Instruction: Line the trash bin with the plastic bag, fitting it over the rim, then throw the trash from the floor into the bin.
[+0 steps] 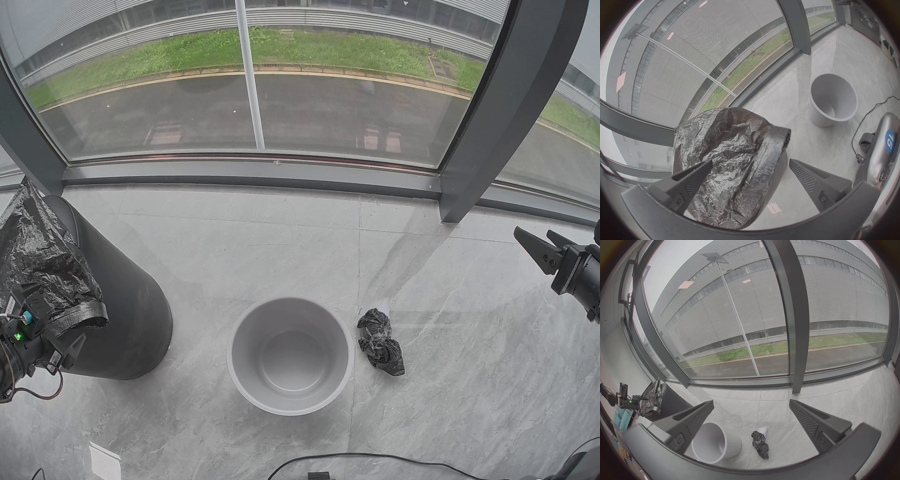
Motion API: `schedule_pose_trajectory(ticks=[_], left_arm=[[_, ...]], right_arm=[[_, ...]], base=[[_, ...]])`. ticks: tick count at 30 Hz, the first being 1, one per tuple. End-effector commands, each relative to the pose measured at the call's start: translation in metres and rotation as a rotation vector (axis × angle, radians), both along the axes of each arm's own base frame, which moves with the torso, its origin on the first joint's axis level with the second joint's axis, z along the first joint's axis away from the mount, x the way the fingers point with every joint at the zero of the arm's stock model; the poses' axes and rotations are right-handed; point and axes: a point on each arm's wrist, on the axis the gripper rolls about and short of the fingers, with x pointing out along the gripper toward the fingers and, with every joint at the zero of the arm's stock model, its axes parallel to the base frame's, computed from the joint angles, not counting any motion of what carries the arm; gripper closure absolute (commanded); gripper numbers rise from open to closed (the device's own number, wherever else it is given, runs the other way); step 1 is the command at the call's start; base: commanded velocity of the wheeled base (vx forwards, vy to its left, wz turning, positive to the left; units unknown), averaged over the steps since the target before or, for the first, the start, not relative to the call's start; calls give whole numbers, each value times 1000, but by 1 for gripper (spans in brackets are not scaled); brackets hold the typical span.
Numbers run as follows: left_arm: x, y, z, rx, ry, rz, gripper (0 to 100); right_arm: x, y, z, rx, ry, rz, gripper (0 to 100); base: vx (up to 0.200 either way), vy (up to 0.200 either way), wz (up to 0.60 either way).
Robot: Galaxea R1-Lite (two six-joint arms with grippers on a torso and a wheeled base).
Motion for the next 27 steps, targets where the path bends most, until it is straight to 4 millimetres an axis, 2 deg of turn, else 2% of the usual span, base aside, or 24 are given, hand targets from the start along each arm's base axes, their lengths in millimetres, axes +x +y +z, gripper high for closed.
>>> schedule_pose_trajectory(ticks=[1,27], left_arm=[[13,0,-8,-13,34,5,0],[51,4,-13,-14,-55,22,0]], right_arm=[[2,1,-1,-1,7,0,0],[2,0,-1,-1,6,0,0]], base=[[0,0,0],[0,0,0]])
